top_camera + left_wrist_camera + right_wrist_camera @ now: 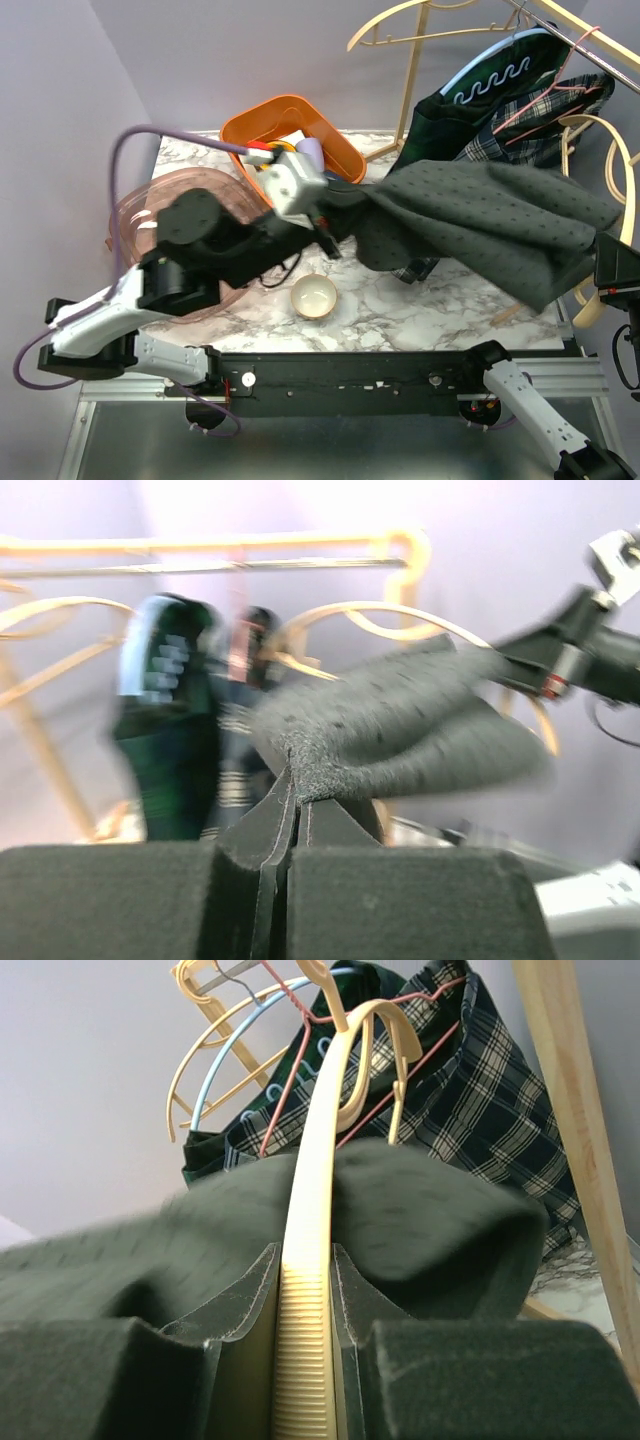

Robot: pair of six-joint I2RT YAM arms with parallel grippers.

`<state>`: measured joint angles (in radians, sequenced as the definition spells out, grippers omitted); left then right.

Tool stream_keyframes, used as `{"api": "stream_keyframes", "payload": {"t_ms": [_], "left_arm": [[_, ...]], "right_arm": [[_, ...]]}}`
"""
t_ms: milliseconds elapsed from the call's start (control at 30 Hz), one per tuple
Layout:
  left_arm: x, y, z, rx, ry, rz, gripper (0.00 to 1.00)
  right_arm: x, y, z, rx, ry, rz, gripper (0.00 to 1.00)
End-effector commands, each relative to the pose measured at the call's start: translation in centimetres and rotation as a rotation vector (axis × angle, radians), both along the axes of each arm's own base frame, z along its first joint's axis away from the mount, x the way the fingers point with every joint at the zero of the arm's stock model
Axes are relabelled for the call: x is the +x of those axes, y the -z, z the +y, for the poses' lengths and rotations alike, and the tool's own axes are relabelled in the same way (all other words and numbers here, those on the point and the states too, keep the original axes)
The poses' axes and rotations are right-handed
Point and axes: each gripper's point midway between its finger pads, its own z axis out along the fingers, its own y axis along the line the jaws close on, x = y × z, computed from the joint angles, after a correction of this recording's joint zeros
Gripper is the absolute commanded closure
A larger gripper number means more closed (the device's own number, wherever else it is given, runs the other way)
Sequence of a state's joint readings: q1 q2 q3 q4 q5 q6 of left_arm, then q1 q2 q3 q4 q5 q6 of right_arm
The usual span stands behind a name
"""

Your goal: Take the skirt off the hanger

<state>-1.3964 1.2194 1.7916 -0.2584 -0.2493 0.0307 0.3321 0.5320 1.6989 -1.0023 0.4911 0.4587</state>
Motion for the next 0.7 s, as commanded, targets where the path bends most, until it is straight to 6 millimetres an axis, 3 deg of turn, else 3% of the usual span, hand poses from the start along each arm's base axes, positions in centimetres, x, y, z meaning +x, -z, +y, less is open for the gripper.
{"api": "stream_keyframes", "payload": {"t_ms": [0, 33, 300, 400, 500, 533, 567, 633, 667], "left_arm": [[2.8, -3.4, 8.2, -0.102, -0.258, -0.03, 1.0], [3.7, -3.6, 10.0, -0.109, -0.336, -0.032, 1.0], [7.0, -2.3, 15.2, -0.03, -0.673, -0.09, 1.0], [8.7, -1.8, 16.2, 0.049, -0.855, -0.138, 1.0], [11.4, -1.4, 15.2, 0.07, -0.924, -0.096, 1.0], [13.8, 0.9, 14.6, 0.196, -0.966, -0.083, 1.0], [14.3, 0.0, 15.0, 0.167, -0.964, -0.055, 1.0], [16.2, 1.3, 14.5, 0.183, -0.979, -0.003, 1.0], [17.5, 1.7, 15.8, 0.19, -1.042, 0.011, 1.0]], "right_arm": [[-0.5, -1.9, -1.4, 0.024, 0.074, -0.063, 0.99], [-0.4, -1.8, -1.4, 0.023, 0.072, -0.062, 0.99], [-0.8, -1.9, -1.4, 0.022, 0.063, -0.079, 0.99], [-1.2, -2.0, -1.5, 0.028, 0.062, -0.092, 0.99], [-0.7, -1.5, -1.1, 0.019, 0.049, -0.06, 0.99], [-0.4, -1.3, -1.0, 0.014, 0.048, -0.048, 0.99], [-0.1, -1.0, -0.9, 0.007, 0.051, -0.031, 0.99], [0.2, -0.6, -0.8, 0.005, 0.052, -0.019, 0.99], [0.0, -0.6, -0.9, 0.007, 0.052, -0.03, 0.99]]}}
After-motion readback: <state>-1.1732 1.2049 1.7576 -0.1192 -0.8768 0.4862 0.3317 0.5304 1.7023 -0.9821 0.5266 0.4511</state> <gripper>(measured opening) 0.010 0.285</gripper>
